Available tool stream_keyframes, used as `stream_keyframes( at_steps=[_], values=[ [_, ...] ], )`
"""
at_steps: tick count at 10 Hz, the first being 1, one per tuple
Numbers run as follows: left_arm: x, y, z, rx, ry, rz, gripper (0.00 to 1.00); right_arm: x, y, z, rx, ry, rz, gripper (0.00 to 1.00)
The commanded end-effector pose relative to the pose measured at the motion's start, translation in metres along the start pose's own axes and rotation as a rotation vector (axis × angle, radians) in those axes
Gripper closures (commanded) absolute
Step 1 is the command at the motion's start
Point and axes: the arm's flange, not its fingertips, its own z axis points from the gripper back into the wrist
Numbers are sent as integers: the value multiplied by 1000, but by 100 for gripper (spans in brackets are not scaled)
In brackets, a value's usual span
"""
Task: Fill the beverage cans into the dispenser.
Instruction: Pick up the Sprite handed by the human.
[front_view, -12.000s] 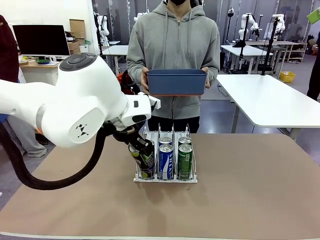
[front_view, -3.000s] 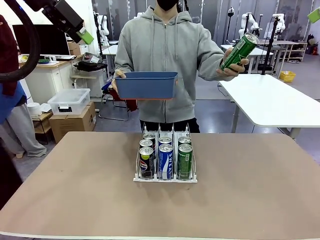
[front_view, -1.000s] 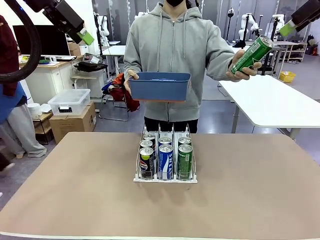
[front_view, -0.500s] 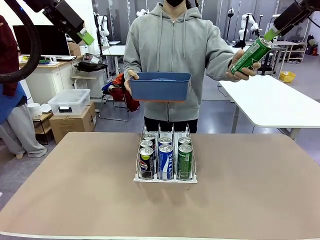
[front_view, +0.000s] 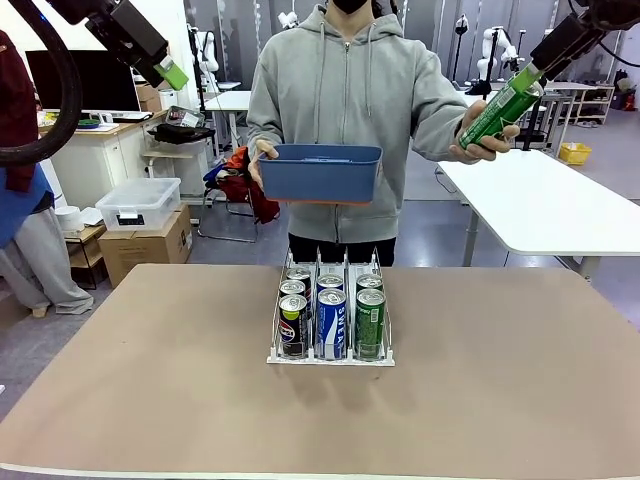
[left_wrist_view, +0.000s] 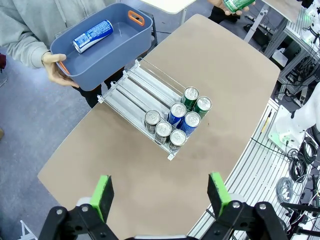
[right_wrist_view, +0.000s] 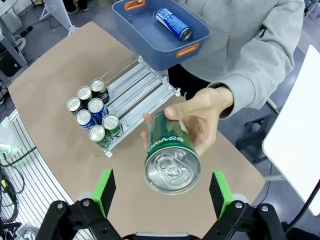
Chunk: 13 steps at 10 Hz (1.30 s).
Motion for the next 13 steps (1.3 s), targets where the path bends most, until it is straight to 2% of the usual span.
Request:
stream_keyframes(
  at_steps=[1, 7, 13],
  values=[
    [-2, 2, 1, -16, 1, 2, 0, 7, -9, -6, -14, 21, 21, 0],
    [-2, 2, 1, -16, 1, 2, 0, 13, -18, -35, 58, 64, 21, 0],
    [-2, 2, 1, -16, 1, 2, 0, 10, -13, -41, 86, 62, 4, 0]
  ],
)
